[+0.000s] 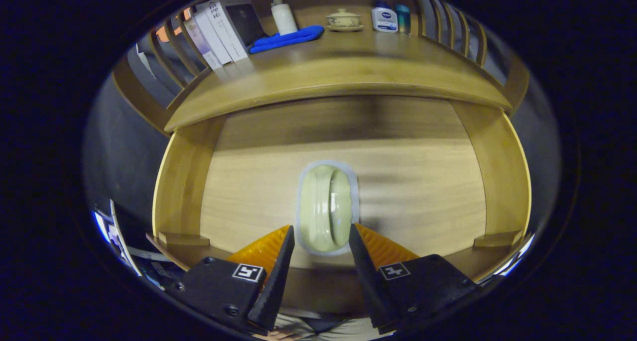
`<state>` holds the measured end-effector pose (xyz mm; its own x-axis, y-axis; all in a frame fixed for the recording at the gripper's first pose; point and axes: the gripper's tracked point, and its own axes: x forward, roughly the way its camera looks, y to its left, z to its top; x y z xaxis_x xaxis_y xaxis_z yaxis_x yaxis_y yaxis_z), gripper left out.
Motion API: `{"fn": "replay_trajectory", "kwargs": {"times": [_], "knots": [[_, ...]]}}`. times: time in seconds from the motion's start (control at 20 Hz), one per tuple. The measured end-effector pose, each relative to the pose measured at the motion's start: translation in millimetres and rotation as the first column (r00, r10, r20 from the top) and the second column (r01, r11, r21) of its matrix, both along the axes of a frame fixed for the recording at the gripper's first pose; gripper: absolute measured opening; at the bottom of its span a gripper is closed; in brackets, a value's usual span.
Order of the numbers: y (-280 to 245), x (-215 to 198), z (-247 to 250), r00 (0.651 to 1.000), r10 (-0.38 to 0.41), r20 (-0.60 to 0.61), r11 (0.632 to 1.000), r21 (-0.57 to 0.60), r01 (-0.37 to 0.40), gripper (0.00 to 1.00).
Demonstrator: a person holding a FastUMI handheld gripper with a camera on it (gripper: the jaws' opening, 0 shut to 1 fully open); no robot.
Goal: Pull open the drawer, take out the items inside it, and place them on the countertop above the cabinet.
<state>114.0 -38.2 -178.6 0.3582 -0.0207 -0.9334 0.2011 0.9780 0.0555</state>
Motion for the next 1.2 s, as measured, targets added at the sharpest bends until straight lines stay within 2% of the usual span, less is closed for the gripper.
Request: {"fn": "replay_trajectory", "kwargs": {"times": [0.1, 0.2, 0.4, 0.65, 0.8, 1.2], "knots": [[0, 6, -4, 1.000, 0.000, 0.002, 1.000, -0.010, 0.000, 0.70], [-1, 11, -11, 1.000, -0.006, 0.003, 1.000, -0.023, 0.006, 0.63], [-8, 14, -15, 1.000, 0.009, 0.026, 0.996, -0.091, -0.006, 0.43], [-6, 11, -11, 1.000, -0.002, 0.026, 0.998, -0.058, 0.004, 0.22], [-9, 8, -1, 0.999, -0.024, 0.029, 0.998, -0.050, 0.025, 0.20], [-8, 22, 71, 0.989, 0.015, 0.148, 0.999, -0.051, -0.008, 0.20]]}}
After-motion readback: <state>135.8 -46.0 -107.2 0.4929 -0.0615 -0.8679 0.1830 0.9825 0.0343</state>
